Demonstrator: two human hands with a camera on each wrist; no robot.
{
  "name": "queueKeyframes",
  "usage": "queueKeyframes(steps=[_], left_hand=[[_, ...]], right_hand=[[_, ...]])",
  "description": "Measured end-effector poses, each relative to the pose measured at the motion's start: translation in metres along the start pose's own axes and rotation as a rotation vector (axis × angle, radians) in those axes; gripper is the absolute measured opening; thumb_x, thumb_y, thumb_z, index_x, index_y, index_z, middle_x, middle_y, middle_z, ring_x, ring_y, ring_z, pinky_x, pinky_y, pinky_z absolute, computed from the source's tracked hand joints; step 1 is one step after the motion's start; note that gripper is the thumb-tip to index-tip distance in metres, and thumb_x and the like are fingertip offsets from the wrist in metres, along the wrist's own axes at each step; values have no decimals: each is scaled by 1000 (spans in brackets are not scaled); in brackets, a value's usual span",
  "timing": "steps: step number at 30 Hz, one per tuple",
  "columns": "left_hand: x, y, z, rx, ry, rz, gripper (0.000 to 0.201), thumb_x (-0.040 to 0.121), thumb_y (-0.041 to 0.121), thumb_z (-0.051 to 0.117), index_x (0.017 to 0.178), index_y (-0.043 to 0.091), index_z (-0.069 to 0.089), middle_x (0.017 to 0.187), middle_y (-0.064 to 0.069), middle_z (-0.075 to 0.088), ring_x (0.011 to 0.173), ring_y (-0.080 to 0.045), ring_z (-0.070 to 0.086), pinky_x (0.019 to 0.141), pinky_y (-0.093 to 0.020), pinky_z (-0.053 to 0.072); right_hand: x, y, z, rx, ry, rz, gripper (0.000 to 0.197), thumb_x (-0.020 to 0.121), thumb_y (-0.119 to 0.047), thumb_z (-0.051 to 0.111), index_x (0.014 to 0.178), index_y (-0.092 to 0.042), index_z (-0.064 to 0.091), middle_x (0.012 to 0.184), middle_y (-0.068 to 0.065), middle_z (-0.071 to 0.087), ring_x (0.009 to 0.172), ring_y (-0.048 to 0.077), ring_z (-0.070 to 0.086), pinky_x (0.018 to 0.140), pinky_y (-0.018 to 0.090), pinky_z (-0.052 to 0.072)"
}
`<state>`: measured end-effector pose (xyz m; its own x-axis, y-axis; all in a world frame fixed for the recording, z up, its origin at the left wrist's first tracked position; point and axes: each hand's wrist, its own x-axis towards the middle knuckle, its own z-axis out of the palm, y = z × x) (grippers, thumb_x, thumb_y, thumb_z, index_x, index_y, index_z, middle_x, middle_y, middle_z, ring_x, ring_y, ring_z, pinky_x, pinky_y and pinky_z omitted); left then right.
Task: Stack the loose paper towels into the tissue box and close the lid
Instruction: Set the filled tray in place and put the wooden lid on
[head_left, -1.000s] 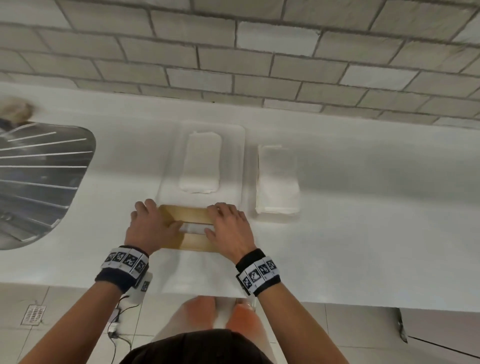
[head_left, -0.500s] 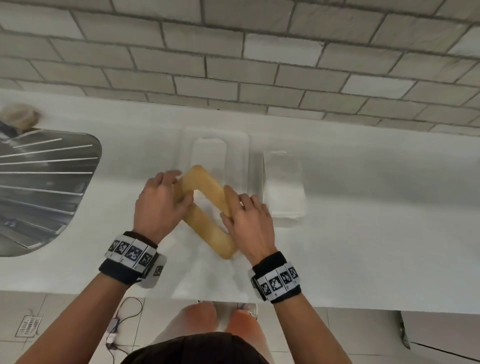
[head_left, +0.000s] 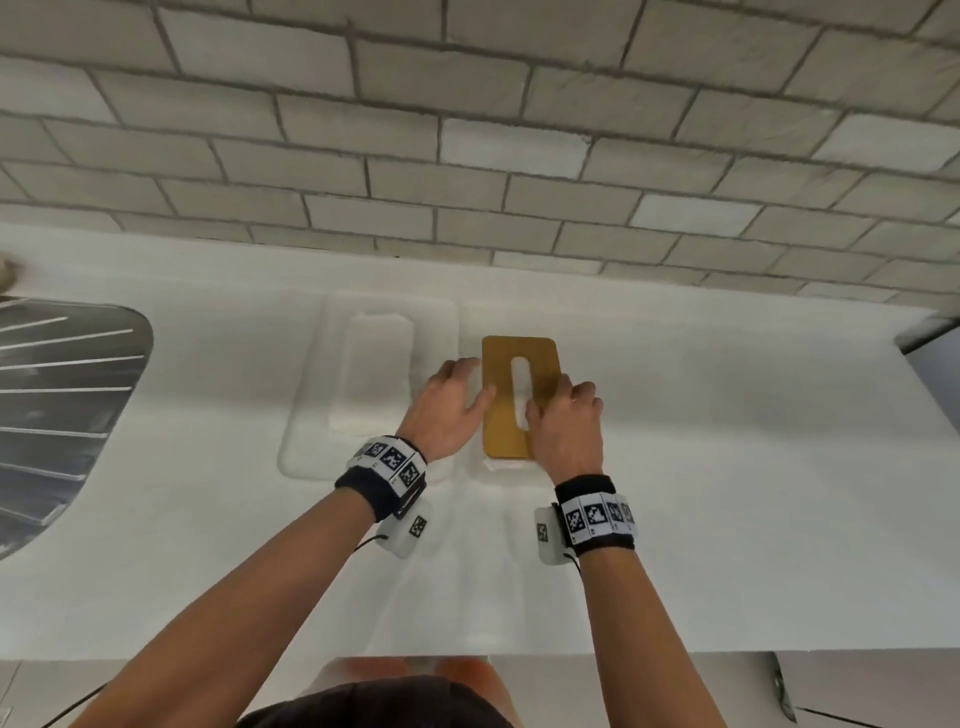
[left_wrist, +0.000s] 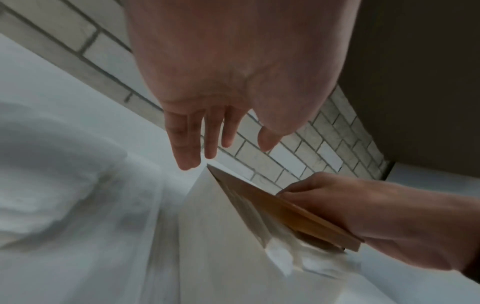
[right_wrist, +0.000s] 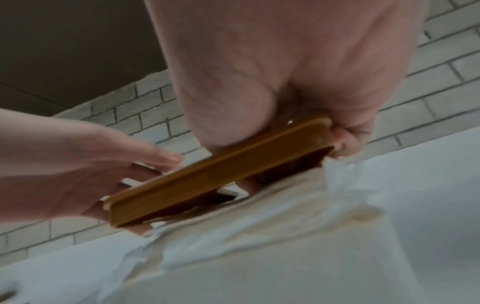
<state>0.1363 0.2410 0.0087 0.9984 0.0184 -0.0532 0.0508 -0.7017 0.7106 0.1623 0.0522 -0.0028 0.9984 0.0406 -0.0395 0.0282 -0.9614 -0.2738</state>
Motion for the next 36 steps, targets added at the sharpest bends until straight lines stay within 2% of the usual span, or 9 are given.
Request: queueKeyframes(steps=[9,12,15,18,21,24,29,32,36], left_hand=[[92,0,31,222,-170,68,59,114,49,32,168,26,24,177,3,18,165,-27,3,133,-52,13],[112,-2,39,389,-206,161,54,114,47,26,164,25,31,167,-2,37,159,-29,25,132,-54,11],[125,-1,42,514,-180,208,49,114,46,22,150,21,43,149,-5,54,143,-29,47,130,-57,14],[139,11,42,554,-191,205,50,114,48,22,131,14,53,131,-11,67,121,-32,61,112,-48,40],[149,21,47,627,-281,139,55,112,54,19,124,13,54,121,-15,70,105,-37,67,83,-42,47],[153,23,51,729,-290,192,56,113,51,16,122,13,56,118,-14,71,98,-36,68,86,-46,54],[162,21,50,826,-260,242,64,110,50,10,154,12,38,105,-11,67,75,-29,56,69,-40,40],[165,17,52,638,-186,129,71,110,64,22,143,3,36,75,-2,55,62,-26,51,63,-38,42],[167,11,56,651,-197,134,60,110,65,19,99,15,50,92,-12,68,75,-31,59,72,-41,48]], right_hand=[[-16,14,20,4,57,47,68,109,-54,44,163,-12,38,144,19,56,123,41,52,89,53,55],[-17,7,17,74,23,16,79,107,-63,36,168,-14,23,168,15,35,148,39,39,110,57,48],[-27,-9,17,54,-41,24,124,86,-98,21,170,-8,8,178,18,10,163,38,18,128,56,29],[-32,-21,20,17,-80,37,147,71,-107,32,169,-2,0,178,23,-1,165,40,9,131,54,23],[-34,-27,19,25,-118,36,142,75,-91,54,168,-1,-3,177,27,-2,163,44,16,130,51,29],[-31,-26,19,27,-116,38,140,73,-87,59,169,-2,2,176,27,2,160,45,23,127,51,34],[-25,-16,22,20,-82,28,137,68,-90,57,166,-7,9,171,26,18,146,44,41,111,52,50],[-22,-15,22,28,-50,33,133,66,-90,58,164,-11,16,158,20,31,129,39,52,92,47,58],[-21,-17,27,13,-30,40,130,68,-93,51,168,-20,13,150,20,37,119,39,53,87,48,57]])
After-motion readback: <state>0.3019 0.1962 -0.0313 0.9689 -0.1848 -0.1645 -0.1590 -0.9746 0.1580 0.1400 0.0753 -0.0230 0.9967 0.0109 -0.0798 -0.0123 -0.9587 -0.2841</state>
